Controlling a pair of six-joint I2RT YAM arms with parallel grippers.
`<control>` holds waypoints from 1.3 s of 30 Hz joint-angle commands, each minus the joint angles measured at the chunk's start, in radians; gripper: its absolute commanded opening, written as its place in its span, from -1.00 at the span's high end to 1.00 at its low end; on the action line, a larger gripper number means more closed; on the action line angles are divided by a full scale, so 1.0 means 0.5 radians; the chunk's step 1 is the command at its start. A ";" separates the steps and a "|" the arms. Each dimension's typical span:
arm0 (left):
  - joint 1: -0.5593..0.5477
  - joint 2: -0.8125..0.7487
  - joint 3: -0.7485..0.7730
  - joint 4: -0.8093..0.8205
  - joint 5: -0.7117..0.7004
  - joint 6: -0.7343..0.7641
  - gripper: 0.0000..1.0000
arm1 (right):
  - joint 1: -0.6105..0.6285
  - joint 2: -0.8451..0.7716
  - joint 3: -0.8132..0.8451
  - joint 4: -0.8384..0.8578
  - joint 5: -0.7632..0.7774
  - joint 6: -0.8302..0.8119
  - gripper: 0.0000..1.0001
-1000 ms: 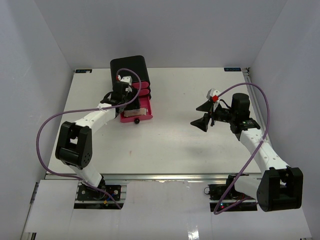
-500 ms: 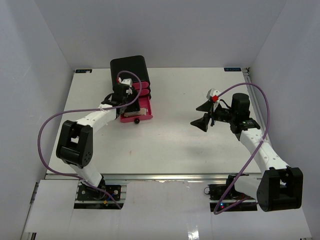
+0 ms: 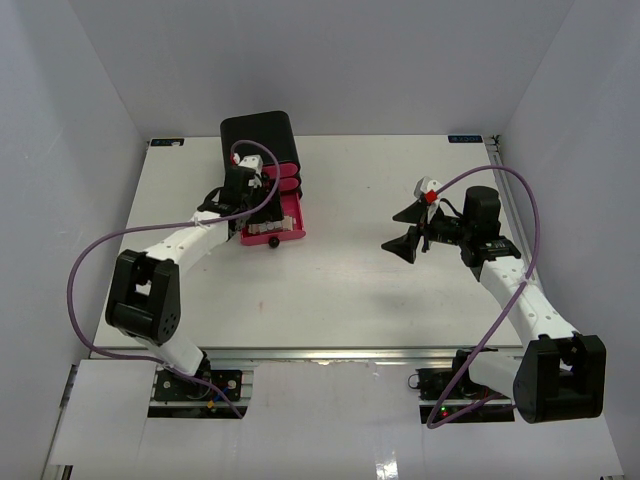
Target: Organize the makeup
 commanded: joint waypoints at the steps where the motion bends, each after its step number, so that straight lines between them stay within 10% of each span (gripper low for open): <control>1: -0.009 -0.220 0.010 0.016 0.053 -0.003 -0.96 | -0.010 0.007 -0.029 0.064 -0.060 -0.013 -0.80; 10: -0.009 -0.782 -0.206 0.008 0.034 0.083 -0.96 | 0.050 0.001 -0.051 -0.111 -0.365 -0.306 -0.83; 14: -0.006 -1.143 -0.531 0.077 0.202 0.055 -0.96 | 0.231 -0.033 -0.034 -0.518 -0.413 -1.146 -0.86; 17: -0.003 -1.355 -0.687 0.032 0.408 0.090 -0.96 | 0.495 -0.010 -0.005 -0.883 -0.240 -1.839 -0.85; 21: -0.005 -1.681 -0.735 -0.141 0.260 0.204 -0.96 | 0.986 0.280 0.233 -0.898 0.341 -1.914 -0.92; 29: -0.006 -2.282 -0.996 -0.094 -0.202 0.258 -0.96 | 1.492 1.206 1.113 -0.880 1.003 -1.420 0.31; 39: -0.006 -2.494 -1.003 -0.114 -0.381 0.218 -0.96 | 1.615 1.885 1.808 -0.795 1.212 -1.235 0.63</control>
